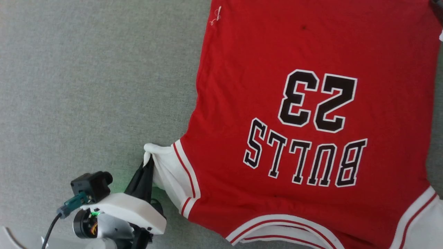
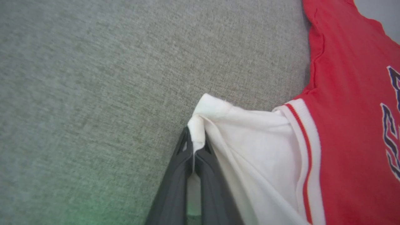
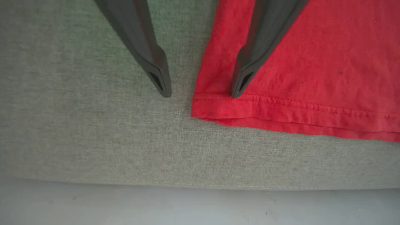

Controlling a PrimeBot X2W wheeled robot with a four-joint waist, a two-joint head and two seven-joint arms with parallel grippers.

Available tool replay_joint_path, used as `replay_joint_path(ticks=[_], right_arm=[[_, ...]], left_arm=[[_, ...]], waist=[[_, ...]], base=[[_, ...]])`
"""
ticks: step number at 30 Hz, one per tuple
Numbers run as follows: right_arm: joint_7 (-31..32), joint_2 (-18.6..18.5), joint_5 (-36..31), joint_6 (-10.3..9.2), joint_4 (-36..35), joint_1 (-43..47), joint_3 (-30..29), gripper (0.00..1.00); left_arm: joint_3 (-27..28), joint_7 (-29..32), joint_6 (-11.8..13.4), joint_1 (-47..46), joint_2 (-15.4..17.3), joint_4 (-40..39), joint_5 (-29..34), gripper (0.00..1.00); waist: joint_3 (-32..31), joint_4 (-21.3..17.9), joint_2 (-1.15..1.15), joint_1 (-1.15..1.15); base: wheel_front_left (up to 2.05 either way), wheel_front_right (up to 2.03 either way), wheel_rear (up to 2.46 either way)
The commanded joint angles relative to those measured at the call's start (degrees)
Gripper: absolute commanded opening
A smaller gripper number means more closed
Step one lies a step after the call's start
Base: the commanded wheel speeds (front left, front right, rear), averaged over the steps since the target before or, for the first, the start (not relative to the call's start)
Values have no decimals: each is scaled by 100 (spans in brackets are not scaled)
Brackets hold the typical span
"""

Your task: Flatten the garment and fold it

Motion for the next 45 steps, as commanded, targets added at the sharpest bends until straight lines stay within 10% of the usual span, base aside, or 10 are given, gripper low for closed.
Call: replay_joint_path(ticks=[1, 2, 3, 4, 8, 27, 34, 45], right_arm=[[288, 0, -74, -5, 30, -128, -13, 100], [453, 1, -93, -5, 24, -146, -7, 100], [607, -9, -126, -5, 11, -150, 9, 70], [607, -9, -126, -5, 11, -150, 9, 70], [1008, -64, -290, -5, -171, -82, 62, 0], [-3379, 71, -179, -5, -1608, 2998, -91, 0], [-2820, 519, -189, -5, -2515, 4621, -1076, 0], [-102, 1480, -17, -5, -3469, 6347, -1932, 0]], left_arm=[[-58, 194, 81, -53, -48, 448, -16, 0], [-67, 183, 75, -64, -54, 467, -15, 0], [-81, 176, 69, -75, -56, 488, -9, 0], [-81, 176, 69, -75, -56, 488, -9, 0], [-118, 157, 55, -115, -70, 558, -5, 0], [-26, 395, 169, 467, 286, 649, -68, 0], [49, 561, 275, 849, 447, 443, -125, 0], [48, 712, 333, 1037, 555, 256, -170, 0]], waist=[[187, 162, 0, 0], [193, 161, 0, 0], [194, 159, 0, 0], [194, 159, 0, 0], [176, 123, 0, 0], [-1568, -692, 0, 0], [-2085, -1000, 0, 0], [-2289, -1265, 0, 0]], base=[[0, 0, 0], [0, 0, 0], [0, 0, 0], [0, 0, 0], [0, 0, 0], [0, 0, 0], [0, 0, 0], [0, 0, 0]])
